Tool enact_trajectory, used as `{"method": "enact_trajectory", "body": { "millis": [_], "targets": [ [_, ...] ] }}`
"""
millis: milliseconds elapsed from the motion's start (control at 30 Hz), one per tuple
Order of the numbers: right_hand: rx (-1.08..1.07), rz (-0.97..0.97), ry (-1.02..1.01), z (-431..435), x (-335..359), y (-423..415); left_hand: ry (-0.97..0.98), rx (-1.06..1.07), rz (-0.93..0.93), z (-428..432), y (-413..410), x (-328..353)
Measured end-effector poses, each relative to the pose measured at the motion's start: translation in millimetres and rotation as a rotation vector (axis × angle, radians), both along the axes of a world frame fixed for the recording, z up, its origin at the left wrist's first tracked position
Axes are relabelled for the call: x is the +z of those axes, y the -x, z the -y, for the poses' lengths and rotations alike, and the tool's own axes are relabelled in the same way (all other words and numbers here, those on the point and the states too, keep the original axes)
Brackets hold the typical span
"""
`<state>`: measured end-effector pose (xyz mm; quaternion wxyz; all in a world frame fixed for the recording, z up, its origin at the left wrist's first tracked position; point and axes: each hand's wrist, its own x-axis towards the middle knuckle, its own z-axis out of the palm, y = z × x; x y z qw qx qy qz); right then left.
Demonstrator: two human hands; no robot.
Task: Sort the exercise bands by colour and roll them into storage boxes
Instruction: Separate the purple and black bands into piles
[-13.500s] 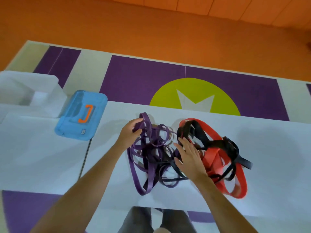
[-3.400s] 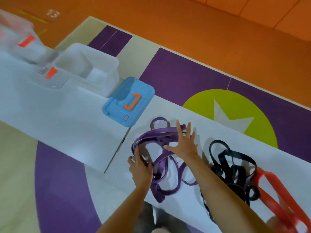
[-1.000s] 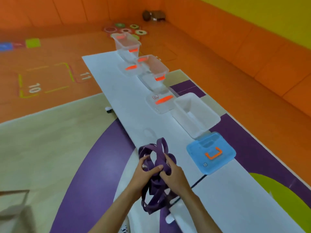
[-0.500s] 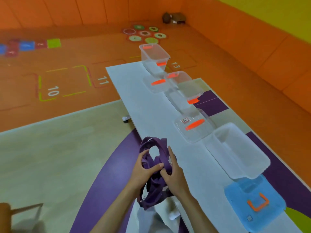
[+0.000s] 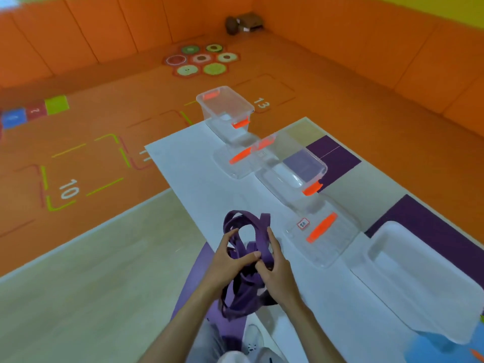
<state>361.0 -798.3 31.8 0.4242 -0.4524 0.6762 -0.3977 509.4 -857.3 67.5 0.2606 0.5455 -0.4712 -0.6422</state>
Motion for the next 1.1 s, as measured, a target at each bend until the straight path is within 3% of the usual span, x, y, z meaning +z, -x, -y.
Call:
{"method": "enact_trajectory", "body": {
  "millis": [267,400,600,800,967,1100],
  "targets": [
    [-0.296,0.073,-0.066,94.8,-21.7,-7.8,0.107,-0.295,0.161,128.2,6.4,-44.6],
    [-0.312,0.036,-0.185,134.4,-53.7,-11.9,0.160,-0.461,0.256,186.8,7.7,-77.6],
    [-0.365,-0.159,-0.402,156.1,-103.5,-6.3,0.208,-0.700,0.490,249.6,5.9,-128.7],
    [-0.149,-0.480,-0.612,163.5,-137.7,-16.3,0.385,-0.824,0.563,257.4,14.5,-166.8],
    [-0.200,-0.639,-0.577,163.6,-130.0,-28.5,0.586,-0.831,0.861,253.8,25.3,-166.5],
    [-0.269,-0.728,-0.531,154.8,-117.5,-32.2,0.670,-0.822,0.891,260.1,18.4,-165.5]
  ]
}}
